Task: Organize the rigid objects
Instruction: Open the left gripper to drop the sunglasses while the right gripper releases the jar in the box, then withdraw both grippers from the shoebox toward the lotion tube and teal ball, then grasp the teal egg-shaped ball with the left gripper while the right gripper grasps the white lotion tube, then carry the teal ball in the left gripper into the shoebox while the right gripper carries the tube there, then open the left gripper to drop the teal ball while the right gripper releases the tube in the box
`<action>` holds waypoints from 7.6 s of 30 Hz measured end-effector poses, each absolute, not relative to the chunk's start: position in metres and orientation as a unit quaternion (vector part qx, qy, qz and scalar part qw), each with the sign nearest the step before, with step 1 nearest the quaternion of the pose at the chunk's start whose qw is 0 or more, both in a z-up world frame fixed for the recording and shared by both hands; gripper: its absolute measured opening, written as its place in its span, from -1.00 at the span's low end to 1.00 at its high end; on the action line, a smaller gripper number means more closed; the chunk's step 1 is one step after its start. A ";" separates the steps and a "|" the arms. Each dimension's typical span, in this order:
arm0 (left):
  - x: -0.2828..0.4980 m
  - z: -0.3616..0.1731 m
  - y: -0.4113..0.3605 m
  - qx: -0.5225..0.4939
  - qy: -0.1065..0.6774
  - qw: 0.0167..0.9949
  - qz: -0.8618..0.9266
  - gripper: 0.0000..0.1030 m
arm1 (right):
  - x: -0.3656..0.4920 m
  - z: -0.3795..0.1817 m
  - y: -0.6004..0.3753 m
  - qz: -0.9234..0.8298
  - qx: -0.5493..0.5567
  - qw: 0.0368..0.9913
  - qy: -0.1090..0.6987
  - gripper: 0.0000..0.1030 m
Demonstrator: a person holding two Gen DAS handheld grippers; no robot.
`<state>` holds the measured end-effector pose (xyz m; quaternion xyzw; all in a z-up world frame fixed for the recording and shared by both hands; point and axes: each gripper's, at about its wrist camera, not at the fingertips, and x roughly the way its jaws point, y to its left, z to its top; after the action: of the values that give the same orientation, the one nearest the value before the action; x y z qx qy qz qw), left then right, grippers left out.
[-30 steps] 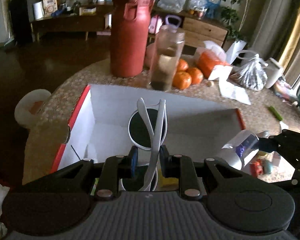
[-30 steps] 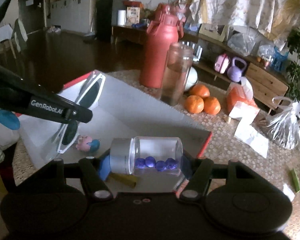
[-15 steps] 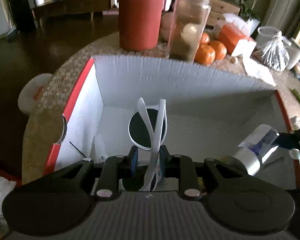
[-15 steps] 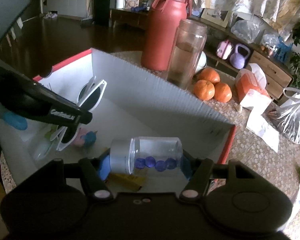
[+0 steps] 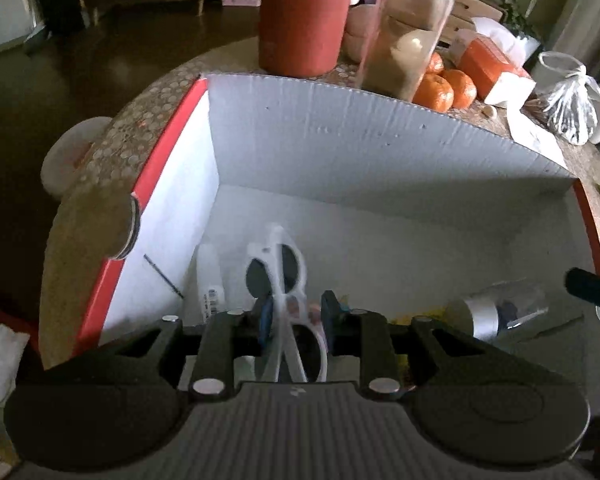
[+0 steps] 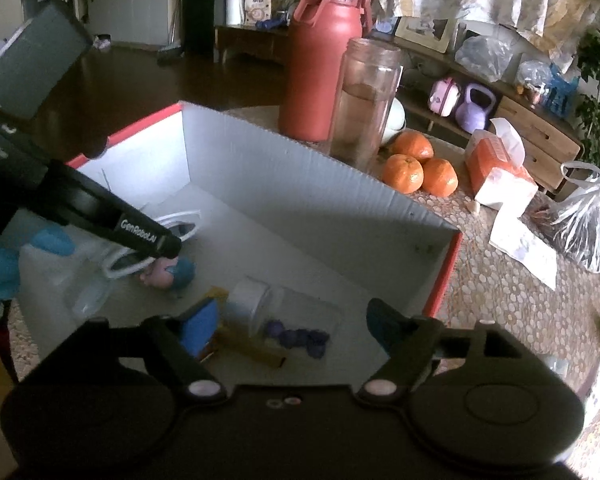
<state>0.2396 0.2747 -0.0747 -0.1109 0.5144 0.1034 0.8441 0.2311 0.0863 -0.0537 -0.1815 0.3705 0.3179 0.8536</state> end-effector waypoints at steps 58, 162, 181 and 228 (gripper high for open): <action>0.183 -0.004 0.013 -0.033 0.370 0.928 0.013 1.00 | 0.186 0.002 -0.225 0.213 -0.035 0.927 0.306 0.98; 0.144 0.001 0.047 -0.062 0.309 0.947 -0.056 -0.50 | 0.198 0.014 -0.135 0.250 -0.075 0.894 0.365 -0.38; 0.132 0.006 0.174 -0.063 0.311 0.947 0.047 -0.50 | 0.196 0.016 -0.005 0.321 -0.116 0.870 0.356 -0.38; 0.199 -0.055 0.261 -0.095 0.412 0.898 0.124 -0.50 | 0.207 -0.044 0.068 0.337 -0.167 0.843 0.384 0.42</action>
<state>0.1992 0.2611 -0.0549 -0.0951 0.4116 0.1237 0.8979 0.2072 0.0681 -0.0440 -0.1674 0.3836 0.3367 0.8435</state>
